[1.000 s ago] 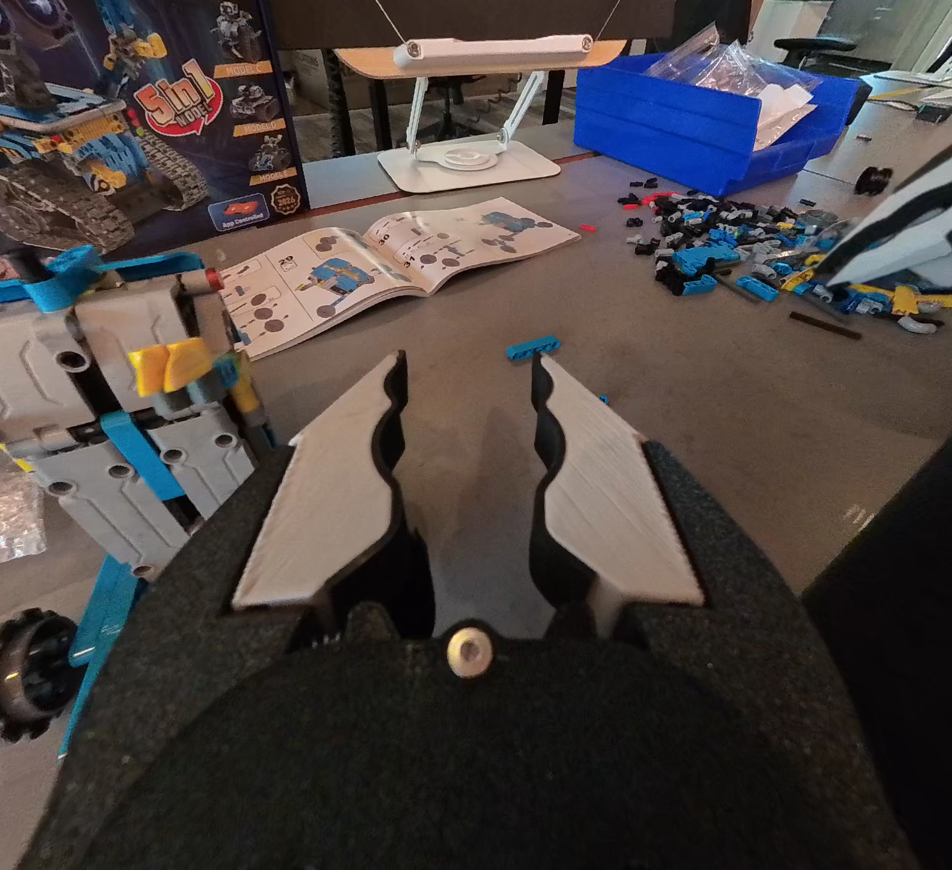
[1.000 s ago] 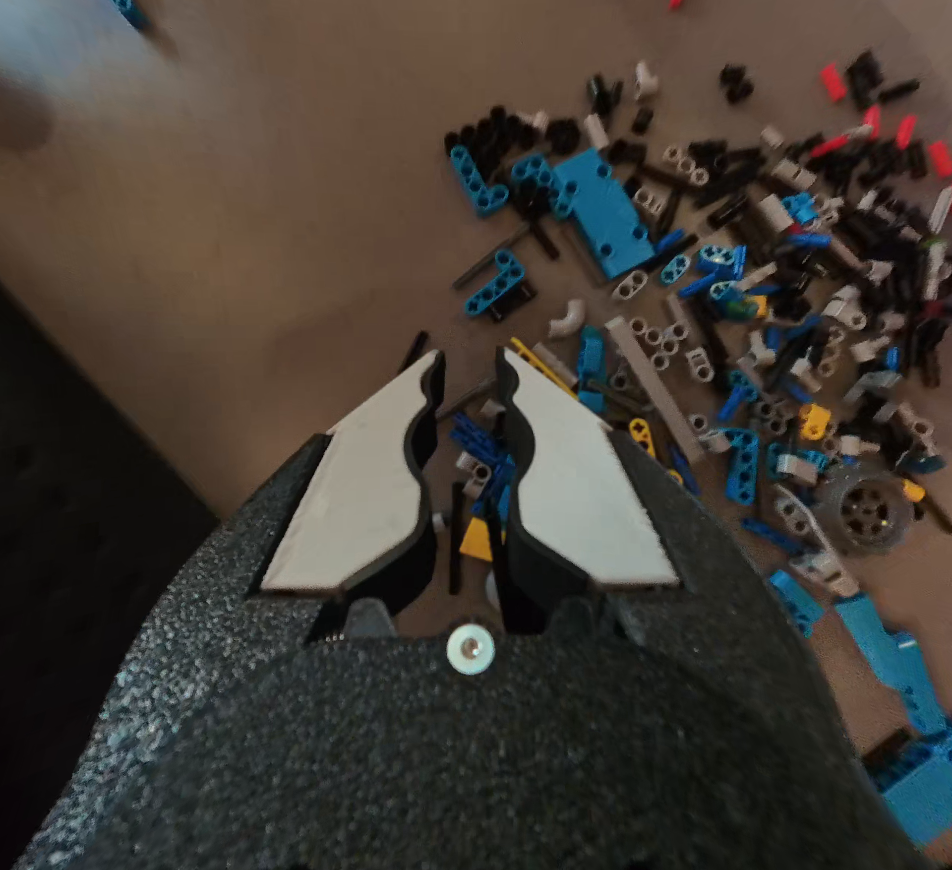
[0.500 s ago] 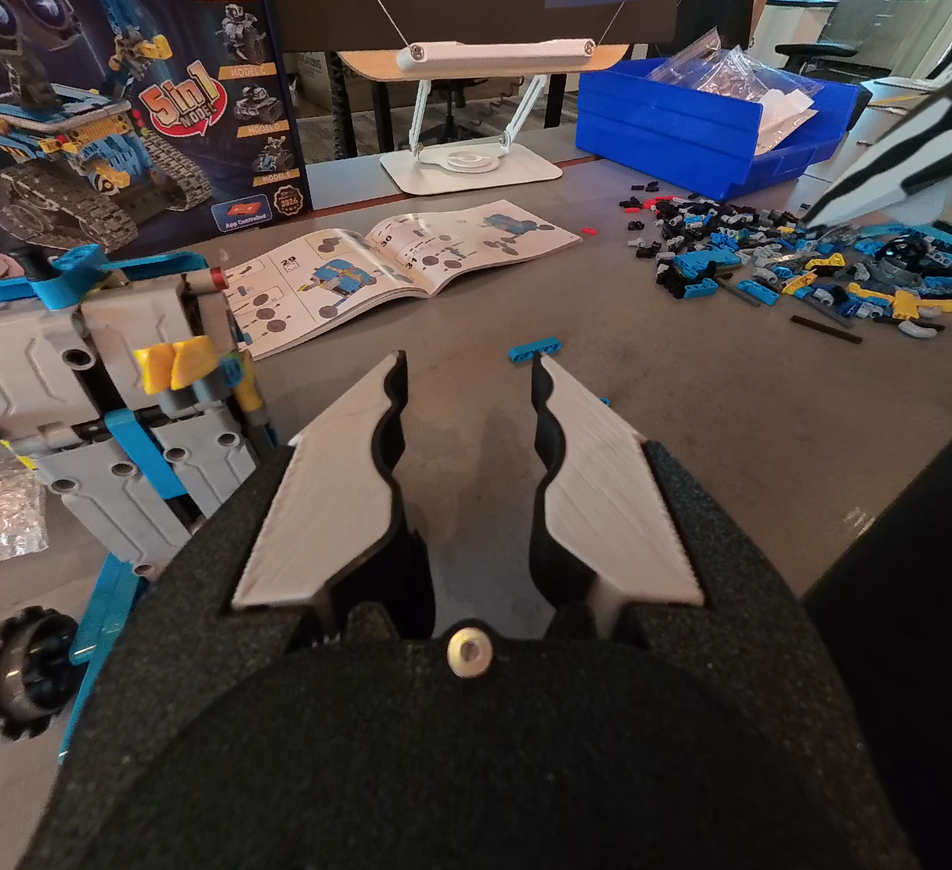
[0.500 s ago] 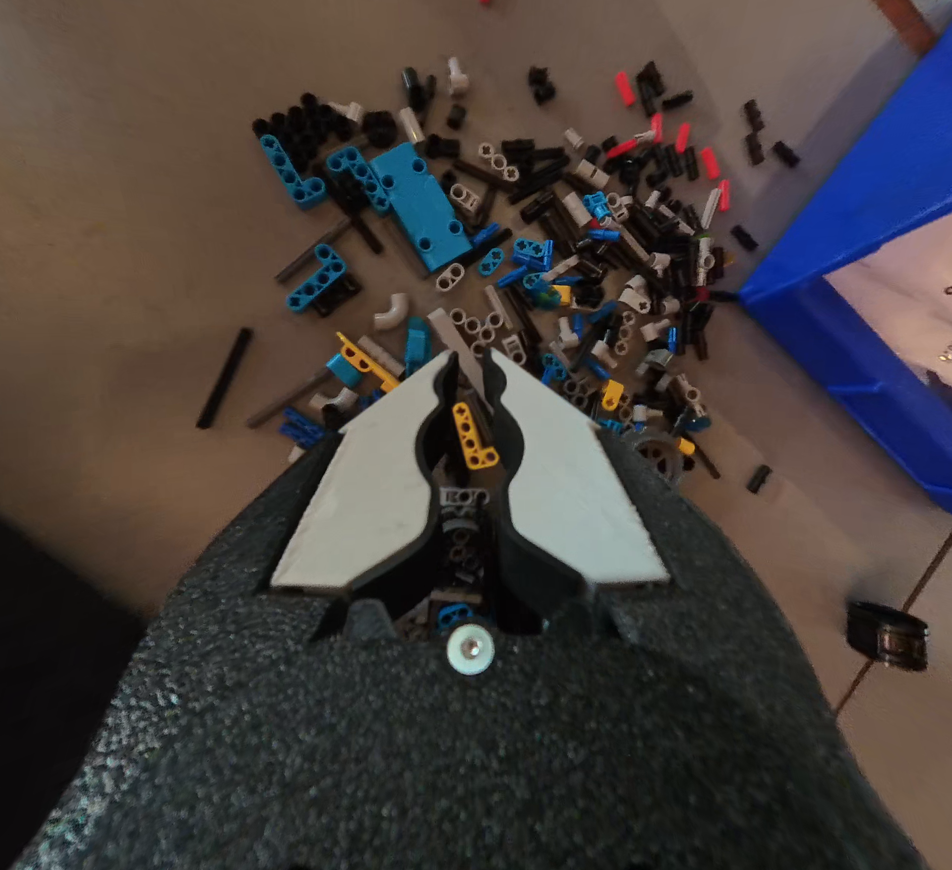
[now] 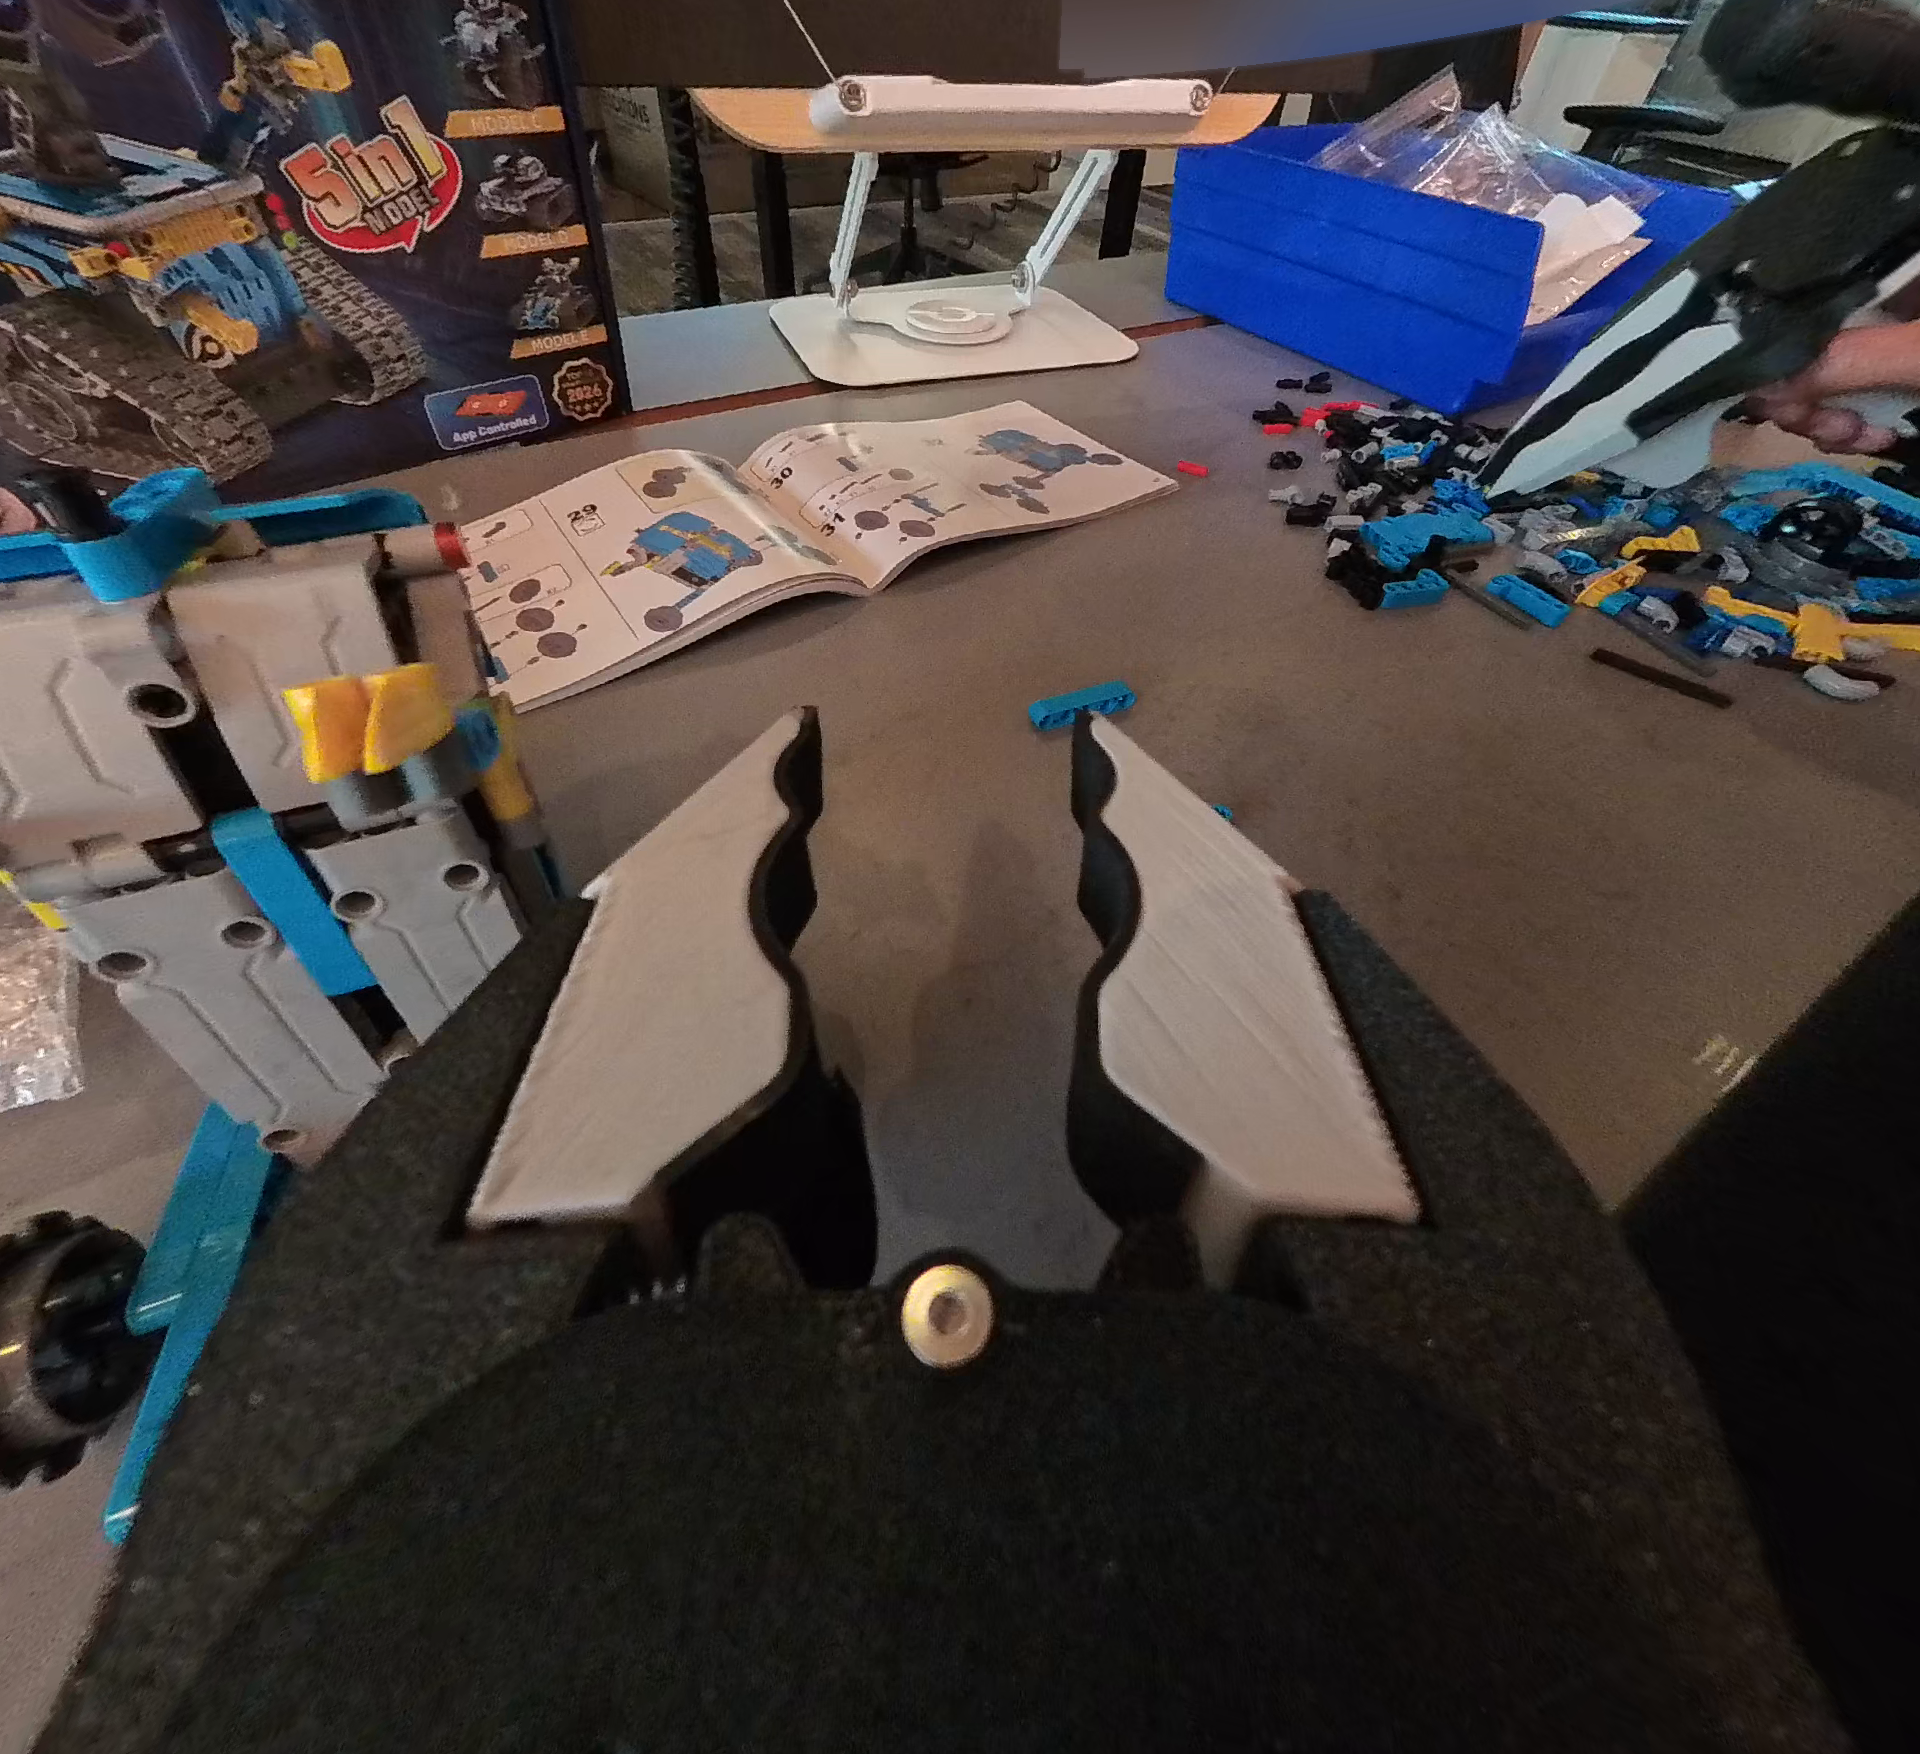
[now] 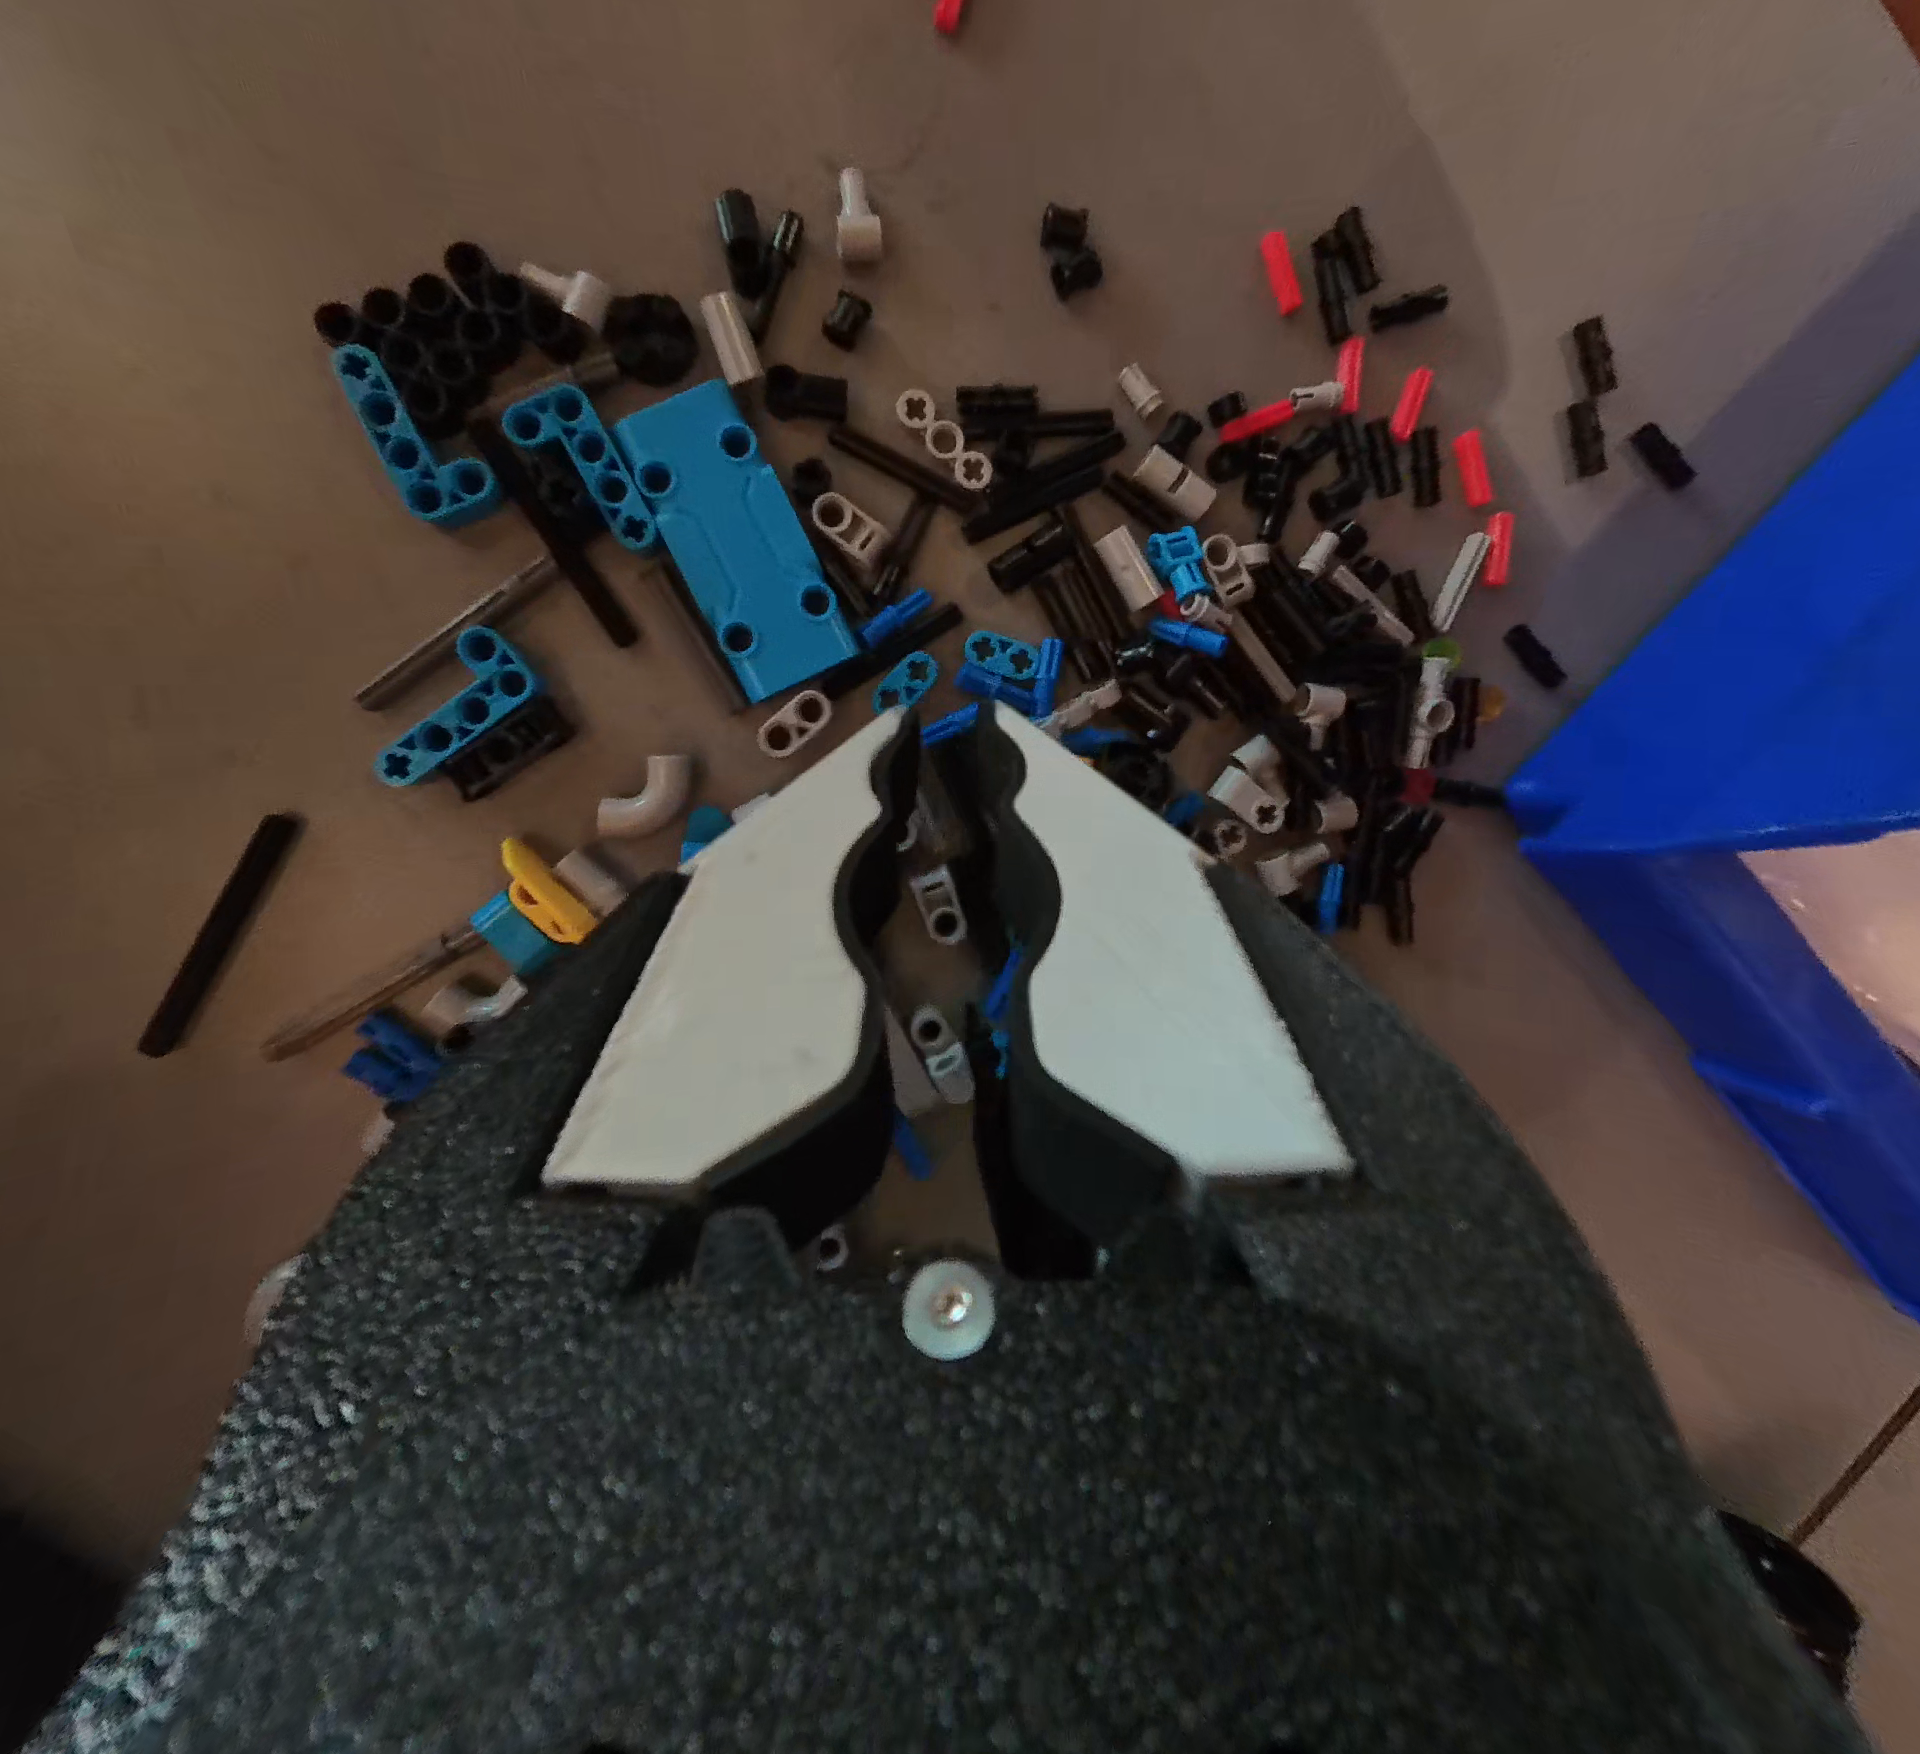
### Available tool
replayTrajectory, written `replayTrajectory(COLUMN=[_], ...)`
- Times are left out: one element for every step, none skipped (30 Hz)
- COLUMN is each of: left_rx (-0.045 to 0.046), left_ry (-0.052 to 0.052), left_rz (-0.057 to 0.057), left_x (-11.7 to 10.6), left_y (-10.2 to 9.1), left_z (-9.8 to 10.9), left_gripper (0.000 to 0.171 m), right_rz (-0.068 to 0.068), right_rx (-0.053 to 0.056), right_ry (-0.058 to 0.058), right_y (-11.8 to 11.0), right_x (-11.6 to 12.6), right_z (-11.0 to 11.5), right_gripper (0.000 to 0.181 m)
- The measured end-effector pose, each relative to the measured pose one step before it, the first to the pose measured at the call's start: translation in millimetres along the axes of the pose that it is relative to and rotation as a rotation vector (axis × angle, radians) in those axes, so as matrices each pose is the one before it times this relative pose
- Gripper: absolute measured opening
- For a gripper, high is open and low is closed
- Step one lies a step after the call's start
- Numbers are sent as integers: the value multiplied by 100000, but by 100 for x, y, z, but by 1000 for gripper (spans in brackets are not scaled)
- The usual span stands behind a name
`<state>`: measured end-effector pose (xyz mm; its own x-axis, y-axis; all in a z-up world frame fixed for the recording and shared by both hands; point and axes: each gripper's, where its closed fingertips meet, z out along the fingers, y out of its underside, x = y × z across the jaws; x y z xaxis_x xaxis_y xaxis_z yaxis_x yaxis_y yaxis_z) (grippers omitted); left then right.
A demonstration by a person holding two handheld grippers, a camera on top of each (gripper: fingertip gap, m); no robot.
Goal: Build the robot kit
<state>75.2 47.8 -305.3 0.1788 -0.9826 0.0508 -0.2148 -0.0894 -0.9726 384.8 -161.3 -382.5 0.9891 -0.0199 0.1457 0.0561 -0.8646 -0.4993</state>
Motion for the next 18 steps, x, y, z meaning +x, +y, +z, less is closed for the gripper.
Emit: replayTrajectory(left_rx=[-51, -61, -36, 16, 17, -75, -185, -187, 11, 176, 166, 93, 33, 4, -50, -78, -51, -10], left_ry=[107, 114, 114, 51, -15, -41, 2, 25, -46, -84, -57, -2, 47, 98, 153, 171, 139, 127], left_rz=[-226, -203, -170, -131, -98, -67, -29, -4, -27, -101, -194, -275, -309, -272, -202, -132, -83, -58], left_x=[-8, -8, -2, -3, -5, -18, -1, 9, -5, -31, -29, -26, -23, -19, -2, 15, 7, 12], left_y=[4, 12, 12, -4, -3, 14, 26, 29, -2, -28, -20, -11, -8, 6, 10, 7, 12, 0], left_z=[3, 14, 5, 4, 3, 19, 29, 18, 1, -25, -12, -16, 1, 1, 15, 7, 11, 1], left_gripper=[48, 48, 48, 48, 48, 48, 48, 48, 48, 48, 48, 48, 48, 48, 48, 48, 48, 48], right_rz=[-19, -24, 306, 282, -18, -171, -144, 107, 9, 365, 478, 267, -38, -200, -267, -357, -188, 233], right_rx=[-1026, -349, -72, 150, -326, -103, 489, -100, 129, 171, 93, -41, -369, -519, -669, -745, -234, -79], right_ry=[438, -289, -488, -817, -670, 140, -577, -130, 210, -65, -223, -25, 340, 502, 386, 903, 372, -555], right_y=[151, 82, 41, 7, 58, 21, -84, 17, 8, 9, 21, 35, 69, 101, 116, 137, 76, 46], right_x=[237, 101, 53, -27, -81, -30, -165, -79, 19, 17, 26, 48, 61, 34, -6, 38, -80, -257], right_z=[128, 121, 118, 105, 122, 84, -18, 18, -7, -11, -12, -10, -35, -49, -72, -123, -155, -224], right_gripper=[11, 12, 12, 12, 13, 13, 13, 14, 14, 14, 13, 13, 13, 13, 13, 13, 13, 13])
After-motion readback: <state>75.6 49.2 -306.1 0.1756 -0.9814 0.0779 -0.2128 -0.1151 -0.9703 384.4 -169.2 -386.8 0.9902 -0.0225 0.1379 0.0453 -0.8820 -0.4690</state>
